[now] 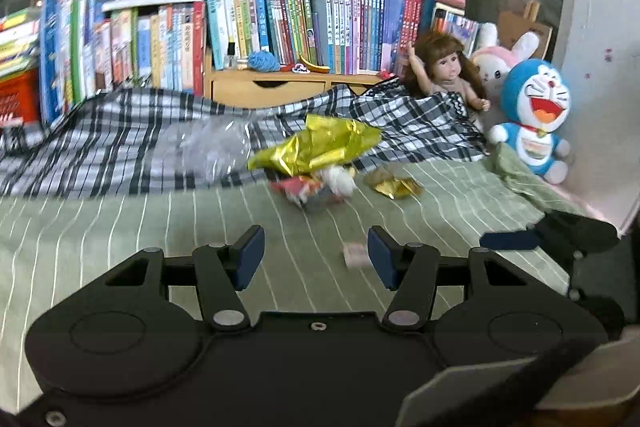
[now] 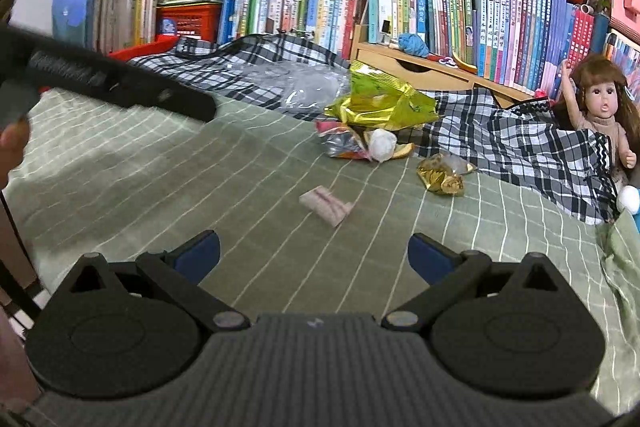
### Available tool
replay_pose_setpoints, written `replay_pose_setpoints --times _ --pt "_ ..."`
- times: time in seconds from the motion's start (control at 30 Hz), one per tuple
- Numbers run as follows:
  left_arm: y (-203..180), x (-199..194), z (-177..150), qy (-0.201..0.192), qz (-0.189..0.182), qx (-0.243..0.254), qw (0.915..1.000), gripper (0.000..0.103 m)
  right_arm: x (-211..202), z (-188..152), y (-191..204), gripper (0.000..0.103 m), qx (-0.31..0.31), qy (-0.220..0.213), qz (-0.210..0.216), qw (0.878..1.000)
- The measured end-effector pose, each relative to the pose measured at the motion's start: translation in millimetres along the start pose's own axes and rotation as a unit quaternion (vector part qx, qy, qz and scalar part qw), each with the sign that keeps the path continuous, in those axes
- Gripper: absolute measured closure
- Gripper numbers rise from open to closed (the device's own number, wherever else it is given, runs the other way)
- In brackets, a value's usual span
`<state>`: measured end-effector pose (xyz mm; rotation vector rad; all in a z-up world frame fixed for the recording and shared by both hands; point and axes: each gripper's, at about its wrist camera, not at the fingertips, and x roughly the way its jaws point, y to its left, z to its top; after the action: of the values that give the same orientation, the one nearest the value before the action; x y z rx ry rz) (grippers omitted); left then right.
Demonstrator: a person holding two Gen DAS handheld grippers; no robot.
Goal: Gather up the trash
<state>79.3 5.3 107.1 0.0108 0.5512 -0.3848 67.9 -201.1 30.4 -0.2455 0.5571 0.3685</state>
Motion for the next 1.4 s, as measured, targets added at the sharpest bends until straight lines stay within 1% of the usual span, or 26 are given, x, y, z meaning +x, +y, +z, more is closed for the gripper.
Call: replay_pose_setpoints --times 0.1,0.17,0.23,0.3,0.4,0.47,0.67,0.77,0.93,1.0,1.03,1.07,1.1,1.13,1.17,1.2,1.23,1.27,1.33,1.37,1.4 --pt "-5.9 33.7 15.1 0.002 0.012 0.033 0.9994 0.048 15.7 3.6 -8.4 0.008 0.008 0.004 0.002 1.000" --pt "-7.9 56.0 20.4 0.010 0.010 0.049 0.9987 0.048 25.7 5.9 -13.8 0.010 0.010 0.008 0.002 1.000" --pt "-7.4 78.3 22.4 0.018 -0.003 0.053 0.9984 0.048 36.6 8.1 -17.3 0.013 0.004 0.012 -0.002 1.000" --pt "-5.4 101.8 23.1 0.027 -0.008 0.049 0.9984 0.048 47.0 9.3 -20.2 0.019 -0.001 0.018 -0.005 1.000" --pt "-1.9 130.7 18.9 0.039 -0.013 0.057 0.9975 0.050 62.0 10.0 -23.2 0.026 -0.001 0.031 0.004 1.000" --pt "0.6 146.5 17.8 0.044 -0.014 0.060 0.9971 0.050 70.3 10.0 -25.3 0.027 0.001 0.039 0.014 0.999" --pt "12.7 168.9 22.5 0.031 -0.044 0.061 0.9967 0.050 85.9 8.8 -27.2 0.027 0.005 0.041 0.032 0.999" --pt "10.1 173.0 22.9 0.030 -0.036 0.081 0.9956 0.049 91.6 12.6 -28.0 0.028 0.005 0.040 0.034 0.999" --pt "16.1 183.7 22.1 0.040 -0.034 0.070 0.9962 0.048 92.7 11.8 -27.1 0.031 0.002 0.034 0.036 0.999" --pt "18.7 187.8 20.6 0.045 -0.033 0.065 0.9963 0.048 90.9 11.4 -25.1 0.037 -0.004 0.031 0.036 0.999" --pt "18.4 189.7 19.2 0.049 -0.028 0.068 0.9961 0.051 89.7 11.0 -23.0 0.040 -0.009 0.030 0.037 0.999" --pt "17.1 190.7 17.6 0.050 -0.024 0.074 0.9958 0.050 88.9 10.8 -20.6 0.048 -0.016 0.029 0.037 0.999" --pt "15.2 190.5 16.0 0.046 -0.022 0.080 0.9954 0.054 87.8 10.7 -17.4 0.056 -0.026 0.027 0.037 0.999" --pt "13.0 189.5 15.3 0.043 -0.023 0.085 0.9952 0.057 86.6 10.4 -13.4 0.059 -0.037 0.025 0.036 0.998" --pt "11.3 189.1 14.9 0.042 -0.023 0.088 0.9950 0.058 86.2 10.4 -11.4 0.064 -0.043 0.024 0.036 0.998" --pt "10.0 188.5 14.7 0.040 -0.021 0.090 0.9949 0.062 85.5 9.9 -8.7 0.070 -0.049 0.023 0.037 0.998" --pt "8.9 187.1 14.4 0.035 -0.018 0.090 0.9952 0.069 85.3 9.9 -6.9 0.073 -0.052 0.022 0.037 0.998" --pt "8.9 186.1 14.3 0.031 -0.013 0.086 0.9957 0.071 85.0 9.9 -5.7 0.074 -0.054 0.022 0.036 0.998" --pt "10.5 185.4 15.2 0.024 0.001 0.070 0.9972 0.081 84.5 10.1 -3.4 0.074 -0.059 0.022 0.032 0.997" --pt "11.9 184.8 15.3 0.022 0.002 0.062 0.9978 0.083 84.4 10.6 -3.1 0.075 -0.058 0.023 0.031 0.998" --pt "12.2 183.2 15.2 0.017 0.000 0.058 0.9982 0.087 84.7 11.2 -3.9 0.075 -0.054 0.024 0.031 0.998"
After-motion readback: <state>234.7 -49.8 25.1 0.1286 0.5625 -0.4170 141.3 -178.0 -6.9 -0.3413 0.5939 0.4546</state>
